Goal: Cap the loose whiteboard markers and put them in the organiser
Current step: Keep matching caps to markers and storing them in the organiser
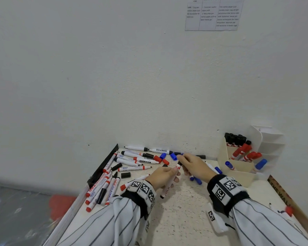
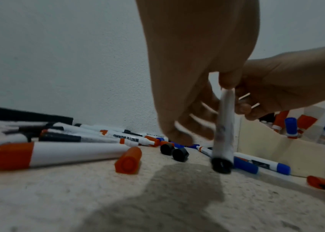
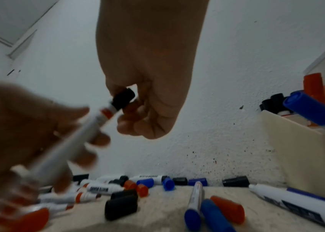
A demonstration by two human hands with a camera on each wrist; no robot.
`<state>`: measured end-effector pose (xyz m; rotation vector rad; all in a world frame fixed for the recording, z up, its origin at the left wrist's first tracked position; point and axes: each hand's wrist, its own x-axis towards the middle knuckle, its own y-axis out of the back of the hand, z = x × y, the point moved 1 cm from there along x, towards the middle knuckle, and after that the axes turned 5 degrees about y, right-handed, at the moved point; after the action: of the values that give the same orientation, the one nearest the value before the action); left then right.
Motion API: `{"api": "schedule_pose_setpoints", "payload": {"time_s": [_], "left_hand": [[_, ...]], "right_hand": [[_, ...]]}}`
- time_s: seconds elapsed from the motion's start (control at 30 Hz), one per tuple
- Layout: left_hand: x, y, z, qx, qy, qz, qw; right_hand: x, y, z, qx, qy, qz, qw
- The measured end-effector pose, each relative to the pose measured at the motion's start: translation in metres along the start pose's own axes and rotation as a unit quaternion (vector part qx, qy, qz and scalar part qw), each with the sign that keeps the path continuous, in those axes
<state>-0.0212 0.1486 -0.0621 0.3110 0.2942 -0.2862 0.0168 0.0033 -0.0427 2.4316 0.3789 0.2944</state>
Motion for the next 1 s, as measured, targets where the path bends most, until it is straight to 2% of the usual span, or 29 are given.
{"api": "schedule_pose_setpoints", "payload": {"time_s": [0.1,0.17,0.23,0.3,0.33,0.4,0.53,0.7,0.87,1.0], "left_hand": [[0.005,0.012,-0.003,0.109,-0.014,0.056,0.992],[0.01,0.025,-0.01,0.202,0.006,0.122,0.972],[0.015,0.037,-0.018,0.327,0.063,0.178,0.926],[0.02,0.047,-0.026,0.439,0.13,0.197,0.867],[0.023,0.051,-0.03,0.467,0.151,0.198,0.848],[0.03,0.055,-0.04,0.488,0.166,0.194,0.834],[0.038,0.057,-0.049,0.483,0.16,0.197,0.838],[0.041,0.06,-0.051,0.457,0.161,0.212,0.849],[0.041,0.059,-0.03,0.392,0.12,0.257,0.875],[0.045,0.046,-0.008,0.294,0.077,0.257,0.917]], "right_hand": [[0.004,0.015,-0.003,0.027,0.001,0.054,0.998],[0.006,0.032,-0.005,0.054,0.008,0.112,0.992],[0.007,0.054,-0.004,0.077,0.022,0.183,0.98],[0.007,0.079,-0.002,0.069,0.04,0.252,0.965],[0.006,0.092,0.0,0.061,0.045,0.28,0.957],[0.001,0.115,0.006,0.04,0.035,0.322,0.945],[-0.01,0.156,0.025,-0.063,-0.013,0.371,0.926],[-0.02,0.178,0.038,-0.077,-0.02,0.402,0.912],[-0.01,0.175,0.043,-0.078,-0.008,0.369,0.926],[0.004,0.173,0.046,-0.103,-0.038,0.337,0.935]]}}
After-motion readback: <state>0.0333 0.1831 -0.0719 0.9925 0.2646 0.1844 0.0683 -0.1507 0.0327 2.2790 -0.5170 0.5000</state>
